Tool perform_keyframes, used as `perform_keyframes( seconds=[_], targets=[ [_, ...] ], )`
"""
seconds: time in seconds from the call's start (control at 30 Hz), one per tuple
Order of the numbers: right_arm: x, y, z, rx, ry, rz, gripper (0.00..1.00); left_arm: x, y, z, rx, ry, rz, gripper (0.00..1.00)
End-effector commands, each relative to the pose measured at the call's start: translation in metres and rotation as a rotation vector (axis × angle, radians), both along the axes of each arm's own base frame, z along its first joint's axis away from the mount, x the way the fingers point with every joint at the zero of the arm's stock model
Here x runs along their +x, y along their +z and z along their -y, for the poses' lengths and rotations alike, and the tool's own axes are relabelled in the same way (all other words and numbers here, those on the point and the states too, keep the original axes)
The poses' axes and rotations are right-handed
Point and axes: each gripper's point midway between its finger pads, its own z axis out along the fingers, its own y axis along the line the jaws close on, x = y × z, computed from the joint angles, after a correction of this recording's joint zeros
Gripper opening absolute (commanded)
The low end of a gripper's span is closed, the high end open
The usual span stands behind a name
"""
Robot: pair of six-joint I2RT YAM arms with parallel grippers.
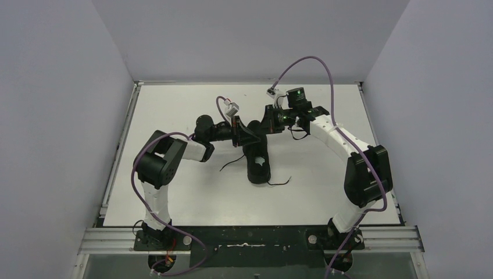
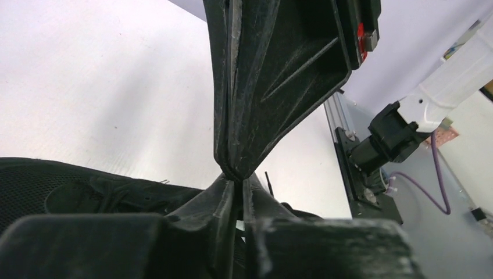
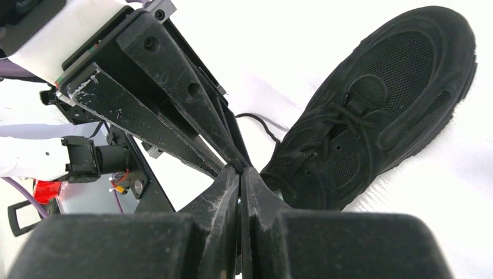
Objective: Tie the shoes
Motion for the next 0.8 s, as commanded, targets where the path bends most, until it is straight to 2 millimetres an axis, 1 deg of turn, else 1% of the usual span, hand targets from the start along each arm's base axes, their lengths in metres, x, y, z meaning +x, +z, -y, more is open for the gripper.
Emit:
perform_keyframes(
  seconds=[0.0, 0.03, 0.07, 0.1, 0.13, 0.17, 0.23, 0.3, 0.37, 0.4, 0.5, 0.6, 0.67, 0.77],
  targets=[
    [0.004, 0.043, -0.006, 0.074, 0.02, 0.121, 0.0, 0.012, 0.023, 0.003, -0.037, 0.016, 0.09, 0.0],
    [0.004, 0.044, -0.006, 0.074, 0.017, 0.119, 0.0, 0.014, 0.024, 0.002, -0.039, 0.025, 0.089, 0.0],
    [0.003, 0.044, -0.006, 0.071, 0.015, 0.116, 0.03, 0.017, 0.024, 0.0, -0.039, 0.04, 0.085, 0.0],
    [0.004, 0.045, -0.003, 0.06, 0.003, 0.117, 0.1, 0.019, 0.024, -0.002, -0.039, 0.048, 0.081, 0.0],
    [0.005, 0.044, 0.002, 0.038, -0.021, 0.117, 0.2, 0.019, 0.025, -0.003, -0.04, 0.053, 0.078, 0.0],
    [0.007, 0.043, 0.01, 0.017, -0.052, 0.116, 0.35, 0.019, 0.025, -0.004, -0.04, 0.064, 0.07, 0.0],
    [0.006, 0.037, 0.025, -0.016, -0.101, 0.116, 0.46, 0.018, 0.027, -0.005, -0.044, 0.077, 0.056, 0.0],
    [0.001, 0.025, 0.04, -0.049, -0.138, 0.094, 0.53, 0.017, 0.029, -0.007, -0.053, 0.096, 0.043, 0.0],
    [-0.009, 0.013, 0.047, -0.055, -0.143, 0.071, 0.53, 0.019, 0.027, -0.01, -0.054, 0.132, 0.023, 0.0],
    [-0.018, 0.003, 0.049, -0.06, -0.131, 0.053, 0.53, 0.019, 0.025, -0.011, -0.054, 0.148, 0.009, 0.0],
    [-0.039, -0.013, 0.047, -0.067, -0.089, 0.031, 0.48, 0.016, 0.027, -0.01, -0.066, 0.15, -0.03, 0.0],
    [-0.05, -0.019, 0.043, -0.009, -0.098, 0.003, 0.44, 0.012, 0.029, -0.007, -0.075, 0.141, -0.038, 0.0],
    [-0.057, -0.021, 0.039, 0.032, -0.101, -0.016, 0.43, 0.012, 0.029, -0.008, -0.079, 0.143, -0.046, 0.0],
    [-0.064, -0.032, 0.042, 0.027, -0.121, -0.041, 0.42, 0.011, 0.031, -0.008, -0.086, 0.139, -0.053, 0.0]
  ],
)
